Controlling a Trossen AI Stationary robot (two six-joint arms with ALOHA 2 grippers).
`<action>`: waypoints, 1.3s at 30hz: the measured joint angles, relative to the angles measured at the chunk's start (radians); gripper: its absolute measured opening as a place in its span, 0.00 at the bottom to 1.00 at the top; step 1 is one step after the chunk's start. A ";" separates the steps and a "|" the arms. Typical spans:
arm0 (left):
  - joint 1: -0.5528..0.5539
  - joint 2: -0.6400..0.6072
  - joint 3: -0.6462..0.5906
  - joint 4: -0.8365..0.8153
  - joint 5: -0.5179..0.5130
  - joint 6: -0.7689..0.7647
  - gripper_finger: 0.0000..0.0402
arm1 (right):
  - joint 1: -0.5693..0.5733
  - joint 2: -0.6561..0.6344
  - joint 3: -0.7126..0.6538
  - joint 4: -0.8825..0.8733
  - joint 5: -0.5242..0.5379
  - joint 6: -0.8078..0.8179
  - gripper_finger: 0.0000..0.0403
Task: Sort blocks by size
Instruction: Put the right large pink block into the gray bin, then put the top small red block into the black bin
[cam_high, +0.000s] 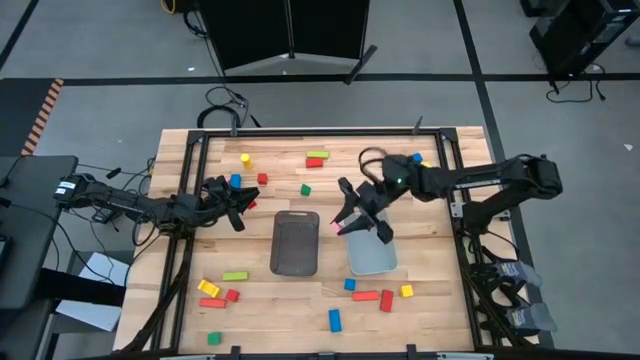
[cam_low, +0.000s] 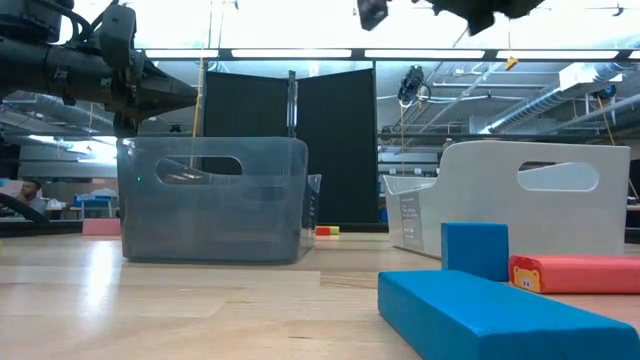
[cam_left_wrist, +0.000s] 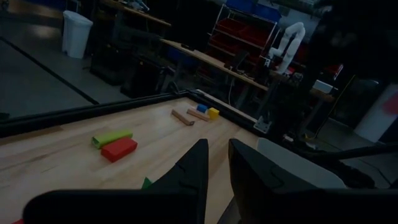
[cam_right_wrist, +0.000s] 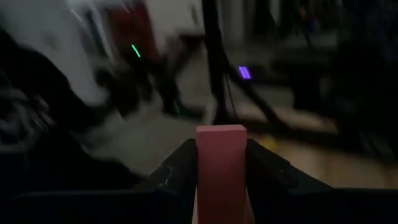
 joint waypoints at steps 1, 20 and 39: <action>0.000 0.000 0.000 0.000 0.000 -0.007 0.18 | 0.014 -0.017 0.000 -0.081 0.049 -0.033 0.28; 0.000 0.012 0.000 0.001 0.000 -0.050 0.18 | 0.191 0.017 0.000 -0.781 0.698 0.233 0.46; 0.162 0.324 0.597 -1.020 -0.154 -0.185 0.38 | 0.249 -0.063 0.000 -0.756 0.904 0.228 0.86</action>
